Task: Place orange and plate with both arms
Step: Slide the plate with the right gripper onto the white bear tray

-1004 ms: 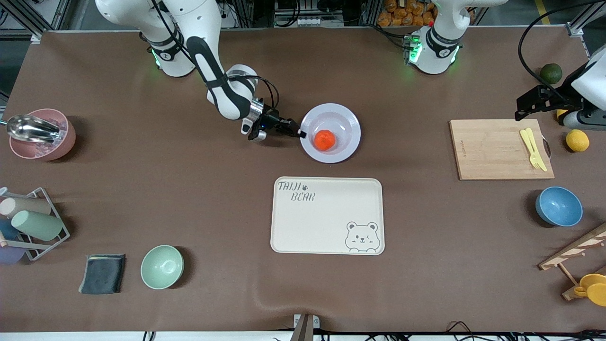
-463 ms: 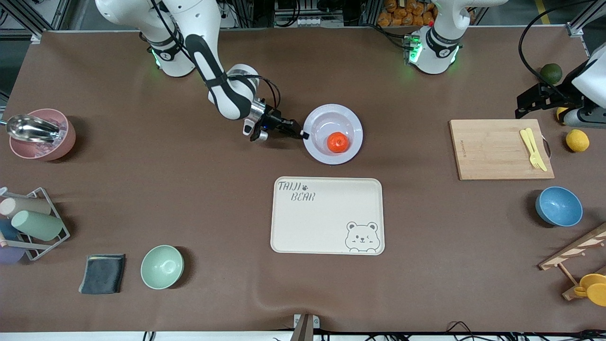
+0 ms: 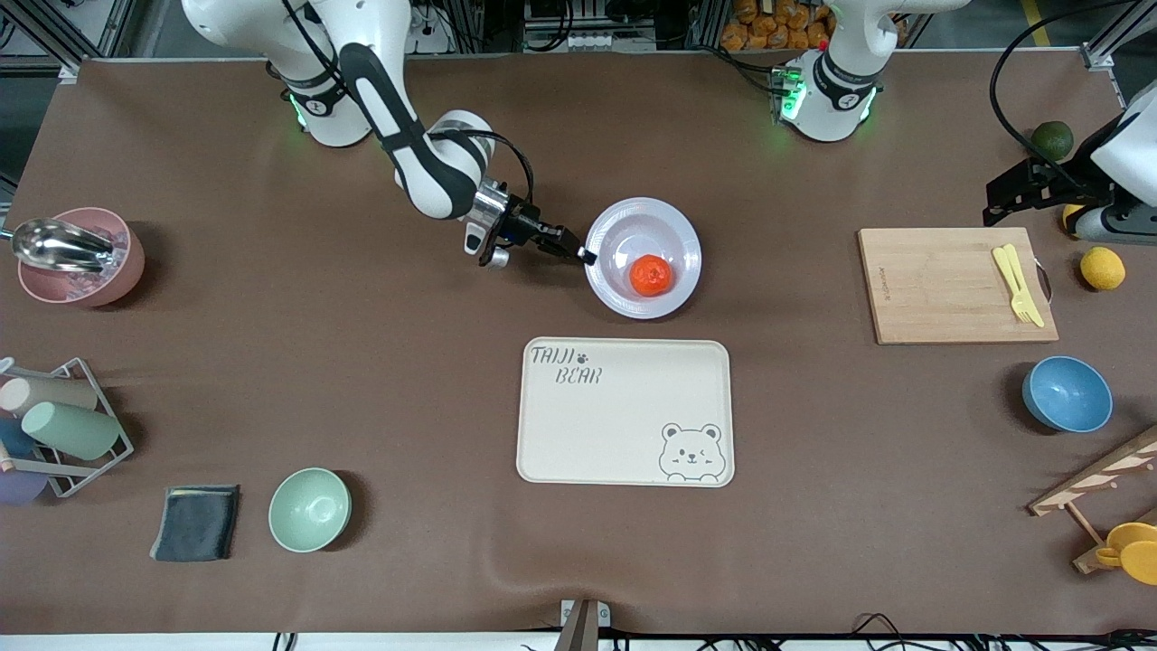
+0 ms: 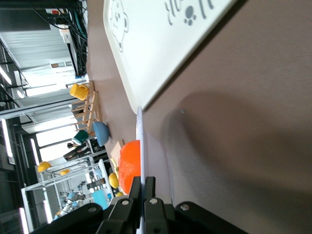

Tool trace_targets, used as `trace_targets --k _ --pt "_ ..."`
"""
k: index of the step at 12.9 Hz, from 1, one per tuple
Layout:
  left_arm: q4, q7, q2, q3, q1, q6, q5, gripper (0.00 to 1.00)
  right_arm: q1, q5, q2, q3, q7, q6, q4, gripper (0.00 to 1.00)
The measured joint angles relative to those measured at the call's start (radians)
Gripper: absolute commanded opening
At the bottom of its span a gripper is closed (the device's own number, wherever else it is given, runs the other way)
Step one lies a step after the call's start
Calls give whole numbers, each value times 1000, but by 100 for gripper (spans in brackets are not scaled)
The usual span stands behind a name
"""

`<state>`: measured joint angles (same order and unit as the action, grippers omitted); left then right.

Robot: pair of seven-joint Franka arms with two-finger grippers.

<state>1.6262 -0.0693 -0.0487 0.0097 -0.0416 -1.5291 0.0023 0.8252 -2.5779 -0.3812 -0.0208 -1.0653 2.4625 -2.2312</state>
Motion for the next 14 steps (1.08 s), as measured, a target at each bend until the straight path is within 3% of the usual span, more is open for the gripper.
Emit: trace_targets --k 4,7,9,14 --pt "0 0 0 0 0 0 0 100 -54 -2 8 12 26 13 57 0" --pt "0 0 -1 0 0 1 0 100 -105 -2 -23 14 55 191 208 0" --pt "0 0 -1 0 0 1 0 100 -118 -2 -92 14 62 258 327 0" --pt "0 0 -1 0 0 1 0 100 -148 12 -320 15 56 264 524 0"
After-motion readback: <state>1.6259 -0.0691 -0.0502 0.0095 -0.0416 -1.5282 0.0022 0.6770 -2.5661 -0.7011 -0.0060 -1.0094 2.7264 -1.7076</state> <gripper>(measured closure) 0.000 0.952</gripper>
